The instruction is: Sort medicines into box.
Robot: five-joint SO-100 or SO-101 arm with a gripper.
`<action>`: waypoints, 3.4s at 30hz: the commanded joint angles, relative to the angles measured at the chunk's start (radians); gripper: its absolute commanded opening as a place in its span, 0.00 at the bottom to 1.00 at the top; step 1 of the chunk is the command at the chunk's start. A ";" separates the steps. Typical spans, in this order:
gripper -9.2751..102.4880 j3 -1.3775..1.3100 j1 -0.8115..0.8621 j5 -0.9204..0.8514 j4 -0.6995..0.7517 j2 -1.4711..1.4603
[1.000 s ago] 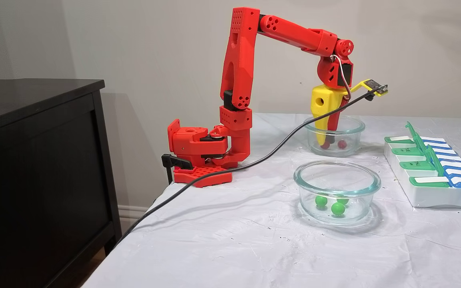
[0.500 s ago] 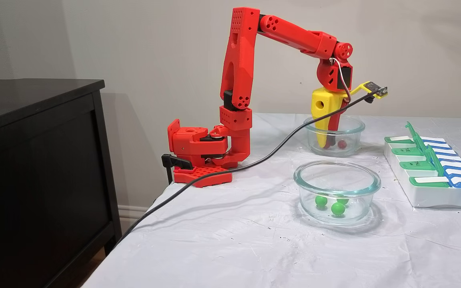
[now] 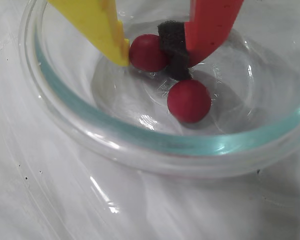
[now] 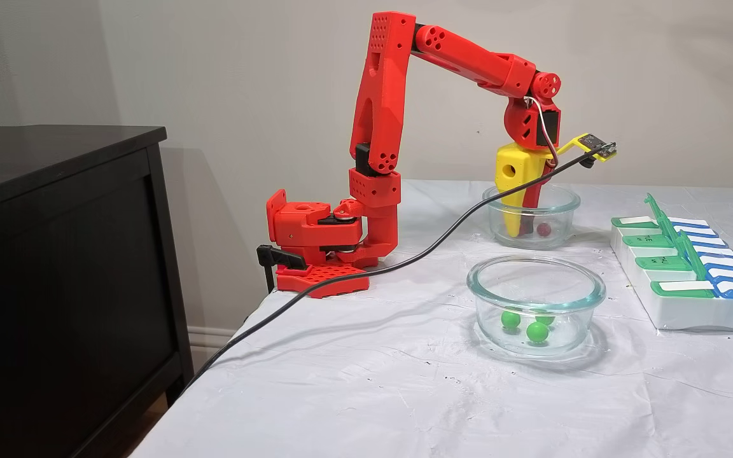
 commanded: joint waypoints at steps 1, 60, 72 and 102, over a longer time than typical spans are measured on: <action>0.14 -0.003 0.009 -0.002 -0.008 0.028; 0.08 -0.156 0.543 0.299 -0.385 0.091; 0.14 -0.132 0.511 0.278 -0.394 0.058; 0.08 -0.021 0.241 0.064 -0.097 0.535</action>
